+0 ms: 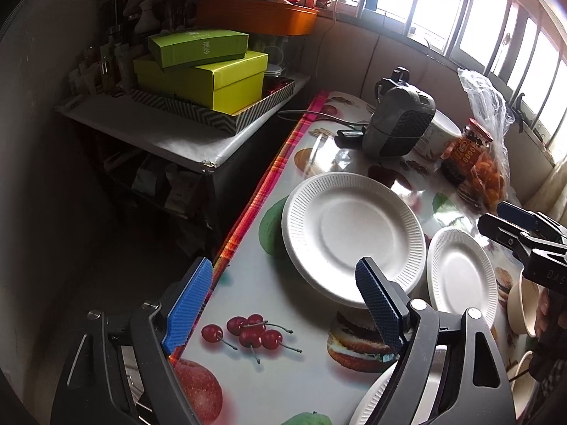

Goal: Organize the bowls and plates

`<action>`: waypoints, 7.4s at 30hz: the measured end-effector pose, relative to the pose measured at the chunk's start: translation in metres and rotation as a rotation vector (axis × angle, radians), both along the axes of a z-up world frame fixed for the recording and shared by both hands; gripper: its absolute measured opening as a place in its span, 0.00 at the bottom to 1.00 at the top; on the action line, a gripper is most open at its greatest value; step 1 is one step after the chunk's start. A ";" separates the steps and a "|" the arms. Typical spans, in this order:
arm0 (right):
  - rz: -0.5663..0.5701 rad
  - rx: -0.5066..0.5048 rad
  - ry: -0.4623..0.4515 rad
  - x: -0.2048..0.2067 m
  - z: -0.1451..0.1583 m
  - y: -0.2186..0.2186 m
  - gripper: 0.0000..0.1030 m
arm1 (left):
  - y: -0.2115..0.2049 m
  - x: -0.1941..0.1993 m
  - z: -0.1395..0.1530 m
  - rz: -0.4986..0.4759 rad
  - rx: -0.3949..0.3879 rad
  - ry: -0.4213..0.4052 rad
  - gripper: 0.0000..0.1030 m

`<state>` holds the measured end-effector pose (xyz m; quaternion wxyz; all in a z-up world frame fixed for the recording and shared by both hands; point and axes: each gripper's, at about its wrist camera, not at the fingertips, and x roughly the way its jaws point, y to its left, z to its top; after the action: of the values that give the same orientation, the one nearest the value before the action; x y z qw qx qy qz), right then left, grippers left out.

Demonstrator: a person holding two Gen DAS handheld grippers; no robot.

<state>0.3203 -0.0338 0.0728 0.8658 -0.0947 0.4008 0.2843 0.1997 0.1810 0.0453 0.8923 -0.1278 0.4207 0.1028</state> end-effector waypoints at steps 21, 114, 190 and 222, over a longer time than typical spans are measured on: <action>0.045 0.000 0.186 0.066 -0.062 0.027 0.49 | 0.016 0.035 -0.049 0.072 -0.092 0.113 0.62; -0.042 0.119 0.190 -0.098 -0.018 -0.043 0.17 | -0.033 -0.052 -0.006 -0.117 -0.188 0.024 0.14; -0.191 0.067 0.247 -0.187 -0.069 -0.100 0.35 | -0.083 -0.097 -0.046 -0.241 -0.168 0.111 0.24; -0.232 0.057 0.121 -0.080 -0.009 -0.152 0.46 | -0.113 0.014 -0.009 -0.276 -0.137 0.095 0.34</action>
<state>0.2398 -0.1861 0.0643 0.8694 -0.0059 0.4524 0.1988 0.2141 0.0685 0.0359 0.8662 -0.1242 0.4820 -0.0439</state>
